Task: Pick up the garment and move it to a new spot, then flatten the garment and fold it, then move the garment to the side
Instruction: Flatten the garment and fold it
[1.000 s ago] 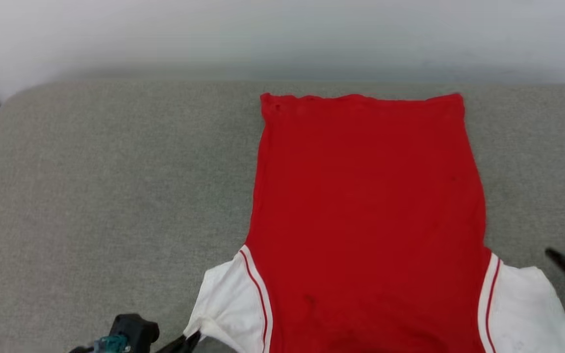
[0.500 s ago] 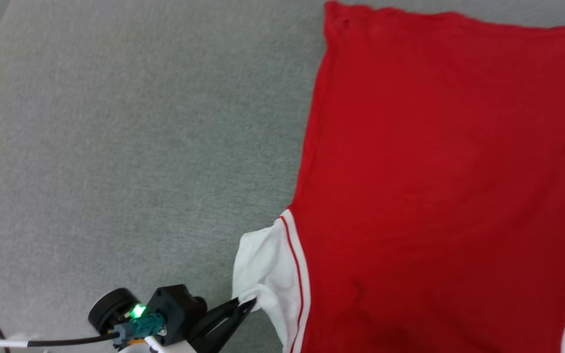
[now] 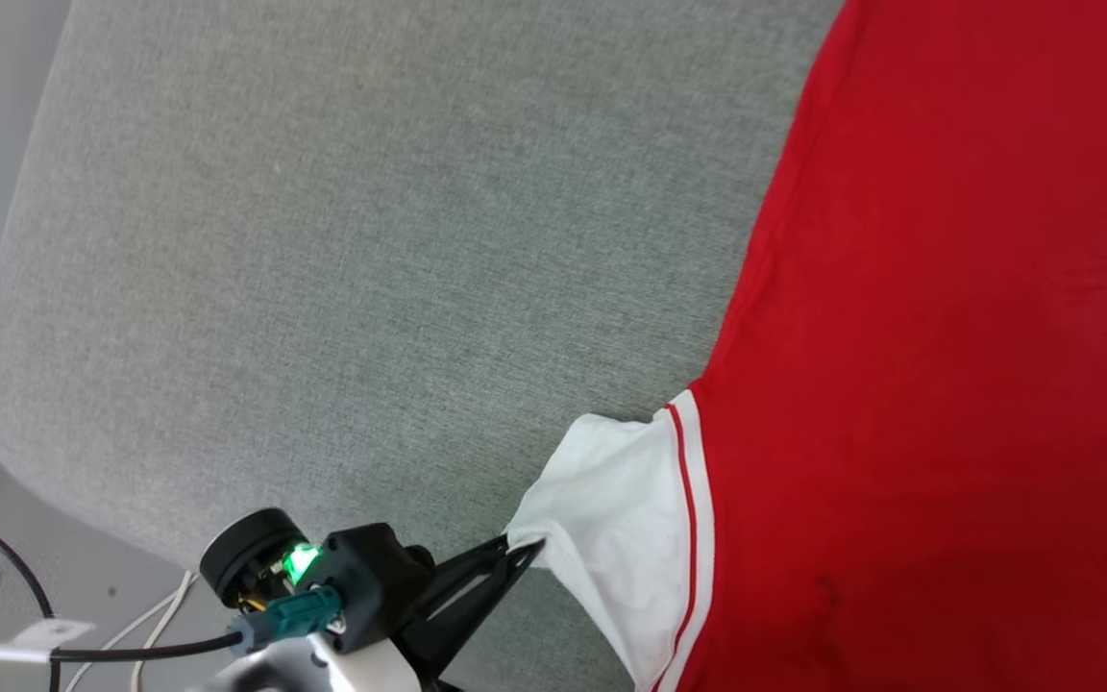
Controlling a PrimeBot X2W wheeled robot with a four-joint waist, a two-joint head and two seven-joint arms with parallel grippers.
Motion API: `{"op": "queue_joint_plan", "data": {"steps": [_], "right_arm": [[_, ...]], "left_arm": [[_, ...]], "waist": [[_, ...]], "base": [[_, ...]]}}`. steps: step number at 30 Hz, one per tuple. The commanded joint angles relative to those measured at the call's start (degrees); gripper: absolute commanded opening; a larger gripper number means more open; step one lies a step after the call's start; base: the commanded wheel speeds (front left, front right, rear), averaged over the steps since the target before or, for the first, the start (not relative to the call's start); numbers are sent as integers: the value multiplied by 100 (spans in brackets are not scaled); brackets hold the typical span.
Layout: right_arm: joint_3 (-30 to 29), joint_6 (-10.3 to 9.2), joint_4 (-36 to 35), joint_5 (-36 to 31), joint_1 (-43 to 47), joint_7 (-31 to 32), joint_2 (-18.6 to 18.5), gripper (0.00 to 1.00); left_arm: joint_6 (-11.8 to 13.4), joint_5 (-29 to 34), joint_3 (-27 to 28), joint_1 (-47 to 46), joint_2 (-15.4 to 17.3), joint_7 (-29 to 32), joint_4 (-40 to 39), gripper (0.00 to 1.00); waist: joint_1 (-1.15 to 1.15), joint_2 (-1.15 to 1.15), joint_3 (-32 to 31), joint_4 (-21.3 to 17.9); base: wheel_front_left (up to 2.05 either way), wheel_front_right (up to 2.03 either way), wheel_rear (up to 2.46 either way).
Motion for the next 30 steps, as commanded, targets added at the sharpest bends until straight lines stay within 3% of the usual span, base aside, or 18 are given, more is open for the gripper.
{"op": "queue_joint_plan", "data": {"steps": [1, 5, 6, 7, 8, 21, 30], "right_arm": [[-6, -4, 51, -47, -82, -48, 15, 100], [207, -3, 300, -29, 55, 21, -40, 100], [210, -3, 371, -16, 119, 45, -51, 80], [251, -3, 417, -27, 194, 69, -87, 22], [293, -3, 449, -26, 260, 76, -152, 0], [356, -4, 640, 255, 586, -90, -100, 0], [734, -4, 364, 729, 1864, -233, -33, 0]], "left_arm": [[12, 11, 47, -88, -31, -57, -2, 0], [61, 46, 101, -117, -53, -154, 90, 0], [65, 29, 94, -98, -68, -167, 111, 0], [63, 15, 85, -76, -75, -181, 128, 0], [55, 14, 77, -66, -82, -192, 136, 0], [93, -35, 77, -73, -118, -179, 338, 0], [291, -239, 143, 197, 48, -110, 524, 0]], "waist": [[-2, 0, 175, 148], [-2, 0, 291, 173], [-2, 0, 296, 177], [-2, 0, 299, 177], [-2, 0, 304, 174], [-2, 0, -226, -221], [-2, 0, -1285, -826]], "base": [[0, 0, 0], [0, 0, 0], [0, 0, 0], [0, 0, 0], [0, 0, 0], [0, 0, 0], [0, 0, 0]]}}
